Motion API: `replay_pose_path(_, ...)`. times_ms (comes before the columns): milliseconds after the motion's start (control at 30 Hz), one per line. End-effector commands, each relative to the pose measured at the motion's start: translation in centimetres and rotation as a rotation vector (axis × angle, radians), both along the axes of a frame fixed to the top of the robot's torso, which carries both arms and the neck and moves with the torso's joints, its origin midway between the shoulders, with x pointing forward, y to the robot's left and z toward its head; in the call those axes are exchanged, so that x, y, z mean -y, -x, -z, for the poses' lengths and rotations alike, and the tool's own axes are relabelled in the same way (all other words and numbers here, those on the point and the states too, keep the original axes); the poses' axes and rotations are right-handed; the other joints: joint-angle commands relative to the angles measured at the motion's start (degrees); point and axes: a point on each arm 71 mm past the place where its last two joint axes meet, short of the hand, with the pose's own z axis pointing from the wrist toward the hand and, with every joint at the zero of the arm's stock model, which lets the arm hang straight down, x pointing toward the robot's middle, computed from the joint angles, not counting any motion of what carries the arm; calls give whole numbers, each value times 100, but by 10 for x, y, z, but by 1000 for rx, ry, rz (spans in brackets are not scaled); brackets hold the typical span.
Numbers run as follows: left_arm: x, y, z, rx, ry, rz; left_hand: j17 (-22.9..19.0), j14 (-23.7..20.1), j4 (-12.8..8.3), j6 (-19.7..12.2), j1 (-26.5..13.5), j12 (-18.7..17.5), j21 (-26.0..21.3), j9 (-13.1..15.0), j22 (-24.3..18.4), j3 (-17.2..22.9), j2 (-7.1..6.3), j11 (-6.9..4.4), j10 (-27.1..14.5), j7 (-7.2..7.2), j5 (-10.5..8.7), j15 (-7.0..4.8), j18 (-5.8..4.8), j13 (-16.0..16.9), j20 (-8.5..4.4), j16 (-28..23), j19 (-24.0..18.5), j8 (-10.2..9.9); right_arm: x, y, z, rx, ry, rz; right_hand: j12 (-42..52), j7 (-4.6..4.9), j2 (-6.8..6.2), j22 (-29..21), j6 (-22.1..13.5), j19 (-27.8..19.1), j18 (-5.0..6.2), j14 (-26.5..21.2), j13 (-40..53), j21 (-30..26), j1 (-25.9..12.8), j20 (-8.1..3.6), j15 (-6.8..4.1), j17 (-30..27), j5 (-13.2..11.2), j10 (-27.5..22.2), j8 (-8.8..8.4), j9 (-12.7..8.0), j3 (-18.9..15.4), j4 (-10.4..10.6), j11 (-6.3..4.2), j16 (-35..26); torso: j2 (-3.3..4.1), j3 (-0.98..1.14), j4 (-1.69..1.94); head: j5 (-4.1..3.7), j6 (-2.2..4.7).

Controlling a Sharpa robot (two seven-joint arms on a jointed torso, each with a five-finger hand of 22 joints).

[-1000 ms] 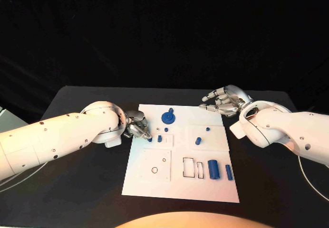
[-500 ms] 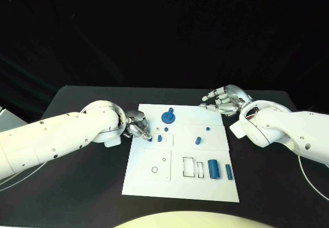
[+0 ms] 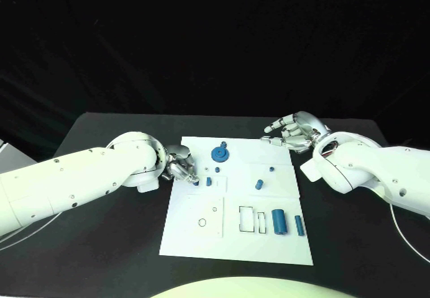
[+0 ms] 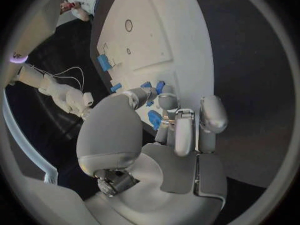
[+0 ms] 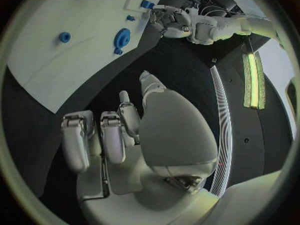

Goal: Assemble the parts on the task board

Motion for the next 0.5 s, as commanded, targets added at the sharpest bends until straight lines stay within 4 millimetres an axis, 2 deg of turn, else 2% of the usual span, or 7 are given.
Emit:
replay_pose_path(33, 5, 4, 5, -20, 1, 24, 767, 425, -1071, 34, 9, 29, 23, -2, -2, 1055, 1, 1, 37, -3, 27, -33, -29, 11, 3, 30, 21, -7, -2, 1, 0, 3, 5, -19, 20, 7, 42, 1431, -18, 533, 0, 566, 144, -30, -25, -5, -18, 1395, -4, -12, 27, -7, -35, -4, -14, -22, 2, 2, 3, 0, -5)
replay_pose_path(233, 8, 5, 6, -51, 5, 29, 796, 432, -1061, 48, -17, 37, 21, -5, -8, 1059, -3, 0, 54, -4, 51, -34, -28, 24, 2, 41, 14, -13, -1, 1, 0, 3, 5, -19, 20, 7, 42, 1431, -18, 533, 0, 566, 144, -30, -25, -5, -18, 1395, -4, -12, 27, -7, -35, -4, -14, -22, 0, -2, 3, 4, -13)
replay_pose_path(333, 9, 6, 7, -64, 7, 29, 834, 441, -1052, 75, -71, 53, 23, -9, -7, 1058, -15, -5, 84, -12, 131, -36, -28, 49, 0, 57, 11, -24, -1, 1, 0, 3, 5, -18, 20, 7, 42, 1431, -18, 533, 0, 566, 144, -30, -25, -5, -18, 1395, -4, -12, 27, -7, -35, -4, -14, -22, 0, -1, 3, 3, -17)
replay_pose_path(400, 9, 6, 7, -70, 6, 27, 880, 452, -1055, 100, -124, 58, 39, -8, 22, 1045, -28, -14, 109, -22, 256, -40, -34, 65, -4, 76, 26, -30, -1, 1, 0, 3, 5, -18, 20, 7, 42, 1431, -18, 533, 0, 566, 144, -30, -25, -5, -18, 1395, -4, -12, 27, -7, -35, -4, -14, -22, 0, -3, 2, 2, -20)
replay_pose_path(500, 9, 6, 7, -76, 6, 25, 923, 463, -1054, 113, -150, 70, 51, -6, 44, 1030, -34, -17, 127, -27, 304, -42, -39, 84, -6, 93, 39, -27, -1, 1, 0, 4, 5, -18, 20, 7, 42, 1431, -18, 533, 0, 566, 144, -30, -25, -5, -18, 1395, -4, -12, 27, -7, -35, -4, -14, -22, -3, -4, 1, 2, -20)
